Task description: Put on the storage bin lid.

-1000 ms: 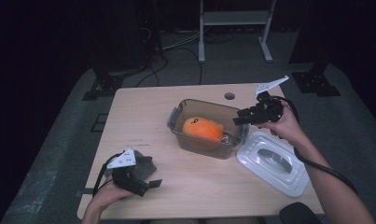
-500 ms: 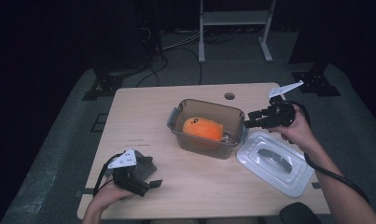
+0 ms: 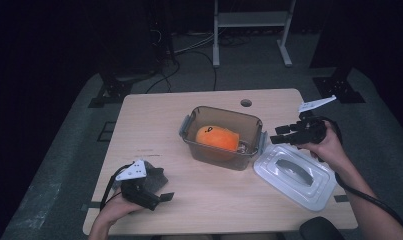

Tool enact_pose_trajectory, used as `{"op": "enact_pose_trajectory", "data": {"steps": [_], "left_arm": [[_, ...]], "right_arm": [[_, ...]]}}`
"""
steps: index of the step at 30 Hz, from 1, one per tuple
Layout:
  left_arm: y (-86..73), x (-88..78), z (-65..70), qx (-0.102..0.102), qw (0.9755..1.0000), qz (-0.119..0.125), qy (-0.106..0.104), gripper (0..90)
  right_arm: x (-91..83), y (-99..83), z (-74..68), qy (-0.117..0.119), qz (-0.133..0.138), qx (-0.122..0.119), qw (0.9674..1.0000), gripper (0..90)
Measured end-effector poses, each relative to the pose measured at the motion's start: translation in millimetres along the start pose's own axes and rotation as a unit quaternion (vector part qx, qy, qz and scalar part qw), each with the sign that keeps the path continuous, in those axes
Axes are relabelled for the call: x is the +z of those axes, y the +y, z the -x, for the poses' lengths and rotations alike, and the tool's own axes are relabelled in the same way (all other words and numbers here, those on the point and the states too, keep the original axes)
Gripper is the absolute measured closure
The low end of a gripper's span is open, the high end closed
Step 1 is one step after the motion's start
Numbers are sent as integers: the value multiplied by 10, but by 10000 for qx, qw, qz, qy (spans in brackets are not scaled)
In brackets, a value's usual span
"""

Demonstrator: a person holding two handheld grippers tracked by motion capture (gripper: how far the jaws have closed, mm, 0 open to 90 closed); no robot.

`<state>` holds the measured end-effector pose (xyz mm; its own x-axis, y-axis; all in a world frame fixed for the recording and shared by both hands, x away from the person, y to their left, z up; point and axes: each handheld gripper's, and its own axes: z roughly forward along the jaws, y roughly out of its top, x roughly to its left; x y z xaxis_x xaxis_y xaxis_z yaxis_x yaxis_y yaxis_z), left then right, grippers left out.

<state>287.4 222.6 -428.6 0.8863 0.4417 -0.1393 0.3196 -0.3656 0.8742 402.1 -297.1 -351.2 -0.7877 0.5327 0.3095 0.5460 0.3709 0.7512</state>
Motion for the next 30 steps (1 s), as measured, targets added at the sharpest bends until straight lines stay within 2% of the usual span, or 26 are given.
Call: {"op": "enact_pose_trajectory", "data": {"steps": [22,30], "left_arm": [[1,9,0,-11,10000,-11,-21,27],[-1,23,2,-7,10000,-26,-36,27]], "right_arm": [[-24,-510,150,-104,-94,289,9995,368],[-40,-668,200,-101,-12,394,9992,365]]}}
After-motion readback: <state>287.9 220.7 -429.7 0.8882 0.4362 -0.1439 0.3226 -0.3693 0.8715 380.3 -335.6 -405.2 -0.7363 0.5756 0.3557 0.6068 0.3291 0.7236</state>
